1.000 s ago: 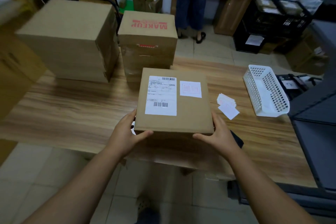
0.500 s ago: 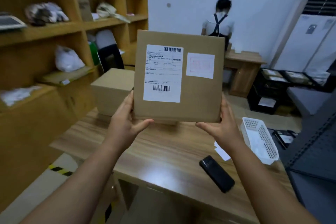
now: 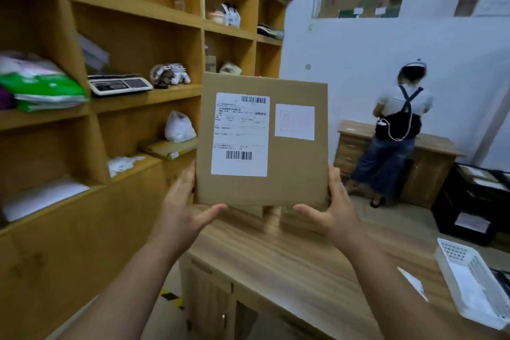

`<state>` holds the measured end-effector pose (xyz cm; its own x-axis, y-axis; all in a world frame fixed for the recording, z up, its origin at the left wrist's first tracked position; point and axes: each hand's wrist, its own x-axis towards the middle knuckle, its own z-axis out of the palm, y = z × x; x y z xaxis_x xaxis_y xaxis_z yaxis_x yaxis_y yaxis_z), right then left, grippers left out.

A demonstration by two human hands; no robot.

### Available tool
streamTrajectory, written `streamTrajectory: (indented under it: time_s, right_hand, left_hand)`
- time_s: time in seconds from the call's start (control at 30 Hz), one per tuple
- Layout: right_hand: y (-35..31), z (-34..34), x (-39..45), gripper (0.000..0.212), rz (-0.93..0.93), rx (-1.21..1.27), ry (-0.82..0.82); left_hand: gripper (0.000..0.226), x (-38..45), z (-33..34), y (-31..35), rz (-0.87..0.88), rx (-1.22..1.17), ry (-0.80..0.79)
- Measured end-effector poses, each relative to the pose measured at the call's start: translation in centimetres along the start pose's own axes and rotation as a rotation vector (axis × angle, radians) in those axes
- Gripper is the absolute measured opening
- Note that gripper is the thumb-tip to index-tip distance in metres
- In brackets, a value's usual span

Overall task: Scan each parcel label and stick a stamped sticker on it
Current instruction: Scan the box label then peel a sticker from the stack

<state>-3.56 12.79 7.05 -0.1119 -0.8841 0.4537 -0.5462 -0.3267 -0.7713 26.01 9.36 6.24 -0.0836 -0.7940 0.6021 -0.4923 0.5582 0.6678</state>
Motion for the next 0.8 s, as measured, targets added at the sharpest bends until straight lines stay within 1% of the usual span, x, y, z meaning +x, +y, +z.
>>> streamTrajectory:
  time_s: [0.1,0.17,0.23,0.37,0.43,0.57,0.7,0.8]
  right_hand:
    - [-2.7,7.6,0.6,0.110,-0.011,0.064,-0.110]
    - [-5.2,13.2,0.8,0.104,-0.048,0.094,-0.212]
    - [-8.0,19.6,0.8,0.104,-0.107,0.161,-0.329]
    - [-14.4,32.9,-1.9,0.101,-0.211,0.306,-0.620]
    - [-17.4,38.8,-4.4,0.098,-0.250,0.362,-0.797]
    - [-23.1,49.4,-11.5,0.103,-0.328,0.458,-1.106]
    - [-29.1,57.0,-18.9,0.103,-0.404,0.572,-1.379]
    - [-32.9,61.9,-22.7,0.093,-0.478,0.639,-1.550]
  left_hand:
    - [0.102,-2.6,-6.8,-4.1,-0.089,0.143,0.088]
    - [0.102,-5.4,-11.9,-6.5,-0.176,0.227,0.180]
    - [0.103,-8.9,-17.3,-8.4,-0.264,0.314,0.268]
    - [0.107,-18.2,-27.2,-10.4,-0.532,0.466,0.465]
    - [0.108,-23.4,-31.2,-10.4,-0.625,0.541,0.568]
    - [0.105,-34.1,-37.3,-9.1,-0.817,0.721,0.745]
    - [0.103,-42.2,-40.8,-6.3,-0.972,0.846,0.923]
    - [0.099,-45.6,-42.5,-5.0,-1.038,0.934,1.024]
